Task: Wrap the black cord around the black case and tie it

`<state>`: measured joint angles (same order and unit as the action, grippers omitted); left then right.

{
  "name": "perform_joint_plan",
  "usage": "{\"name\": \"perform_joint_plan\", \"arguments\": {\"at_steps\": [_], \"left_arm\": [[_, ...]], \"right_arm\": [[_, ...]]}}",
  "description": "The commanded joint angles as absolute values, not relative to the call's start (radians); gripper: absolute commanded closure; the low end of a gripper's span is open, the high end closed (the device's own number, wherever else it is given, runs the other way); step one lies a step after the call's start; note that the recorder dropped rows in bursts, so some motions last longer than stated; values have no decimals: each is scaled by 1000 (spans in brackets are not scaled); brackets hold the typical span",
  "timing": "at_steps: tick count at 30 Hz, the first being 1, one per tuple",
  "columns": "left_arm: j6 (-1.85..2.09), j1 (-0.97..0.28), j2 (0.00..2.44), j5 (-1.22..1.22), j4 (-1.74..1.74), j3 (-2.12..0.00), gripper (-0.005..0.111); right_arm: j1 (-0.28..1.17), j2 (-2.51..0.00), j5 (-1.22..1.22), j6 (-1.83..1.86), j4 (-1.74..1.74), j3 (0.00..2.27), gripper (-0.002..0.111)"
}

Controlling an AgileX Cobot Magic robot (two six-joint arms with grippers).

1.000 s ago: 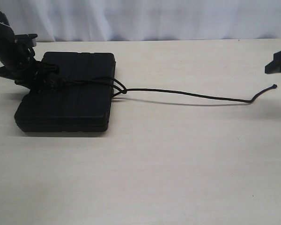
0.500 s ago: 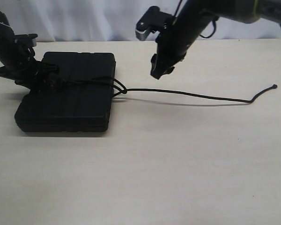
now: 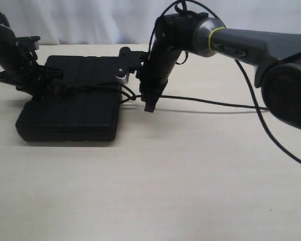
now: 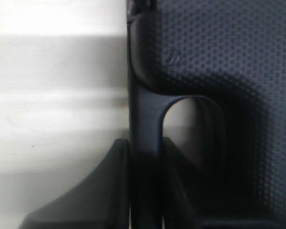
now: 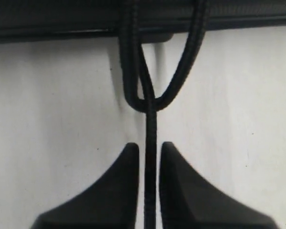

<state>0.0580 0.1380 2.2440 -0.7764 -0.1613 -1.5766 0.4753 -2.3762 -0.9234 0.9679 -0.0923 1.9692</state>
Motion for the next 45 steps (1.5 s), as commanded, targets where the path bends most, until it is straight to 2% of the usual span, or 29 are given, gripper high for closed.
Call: {"name": "perform_joint_plan", "arguments": {"at_steps": [1,7,22,31,42,45], "left_arm": [[60,146,2258,-763,-143,-1577,107],[60,146,2258,-752,-141,-1577,107],[86,146,2256,-715,-225,-1577,107],[112,143,2256,-697,-283,-1577,107],[322,101,2256,-697,-525,-1577,107],[344,80,2256,-697,-527,-1577,102]], "right_arm": [[474,-2384,-914,899,-51,1976,104],[462,-2364,-923,772,35,1976,104],[279,-2335,-1034,693,38,1976,104],[255,-2335,-1056,683,38,1976,104],[250,-2335,-1083,617,39,1976,104],[236,-2335,-1117,564,60,1976,104]]}}
